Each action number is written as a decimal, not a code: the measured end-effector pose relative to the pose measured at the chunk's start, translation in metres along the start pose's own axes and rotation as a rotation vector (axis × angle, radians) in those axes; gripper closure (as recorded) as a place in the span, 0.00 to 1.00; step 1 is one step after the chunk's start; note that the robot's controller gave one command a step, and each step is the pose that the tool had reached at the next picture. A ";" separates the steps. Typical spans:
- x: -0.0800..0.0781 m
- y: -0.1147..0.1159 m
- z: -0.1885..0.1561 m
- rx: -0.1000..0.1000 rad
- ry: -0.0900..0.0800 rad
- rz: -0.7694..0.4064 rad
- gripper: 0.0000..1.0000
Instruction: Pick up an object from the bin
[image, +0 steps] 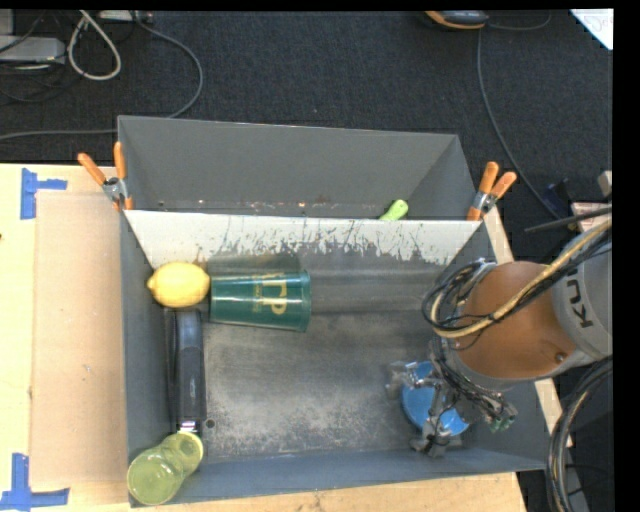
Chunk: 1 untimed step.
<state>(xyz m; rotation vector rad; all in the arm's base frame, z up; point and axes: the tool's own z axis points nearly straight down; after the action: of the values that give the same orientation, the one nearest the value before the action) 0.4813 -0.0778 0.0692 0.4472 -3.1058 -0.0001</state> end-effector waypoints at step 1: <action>-0.014 -0.014 -0.058 0.006 -0.025 -0.276 0.00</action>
Offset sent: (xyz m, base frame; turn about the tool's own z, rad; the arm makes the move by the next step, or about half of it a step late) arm -0.0015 -0.0156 0.0103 -0.0465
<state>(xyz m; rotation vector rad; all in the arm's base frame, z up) 0.4989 -0.0876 0.1271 0.8766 -3.0397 0.0026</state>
